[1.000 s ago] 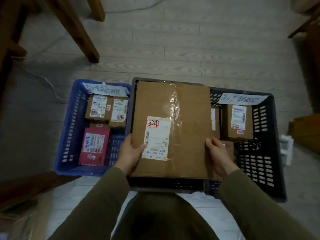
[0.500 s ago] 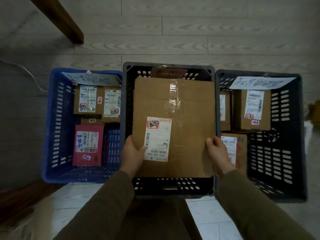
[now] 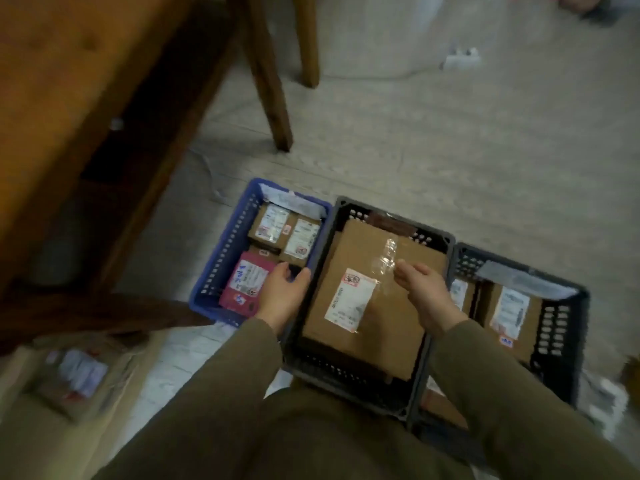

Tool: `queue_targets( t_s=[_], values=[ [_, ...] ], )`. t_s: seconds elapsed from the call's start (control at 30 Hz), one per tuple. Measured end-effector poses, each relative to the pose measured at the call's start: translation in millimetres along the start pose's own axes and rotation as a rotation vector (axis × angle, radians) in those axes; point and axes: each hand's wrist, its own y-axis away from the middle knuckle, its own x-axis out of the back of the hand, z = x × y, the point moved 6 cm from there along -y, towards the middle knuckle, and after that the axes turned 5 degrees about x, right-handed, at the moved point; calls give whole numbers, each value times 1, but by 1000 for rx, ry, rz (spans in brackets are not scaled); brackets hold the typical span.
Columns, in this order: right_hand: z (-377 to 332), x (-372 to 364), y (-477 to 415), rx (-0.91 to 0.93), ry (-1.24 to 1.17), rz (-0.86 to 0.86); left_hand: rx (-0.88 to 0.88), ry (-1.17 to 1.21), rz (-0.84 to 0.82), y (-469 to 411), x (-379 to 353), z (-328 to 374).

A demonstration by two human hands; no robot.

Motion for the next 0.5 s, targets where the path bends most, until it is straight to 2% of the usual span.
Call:
queue_targets(
  t_s=[0.13,0.27,0.4,0.5],
  values=[
    [-68,-47,64,128,88,-224,-47,185,138,76,58,10],
    [-103,-99,137,206,199,-438,-57,372,278,155,121,-11],
    [-105,-172,216,264,310,-617,-17,509,455,235,190,-71],
    [-75,-238,285,299,425,-787,19,633,598,296,235,-146]
  ],
)
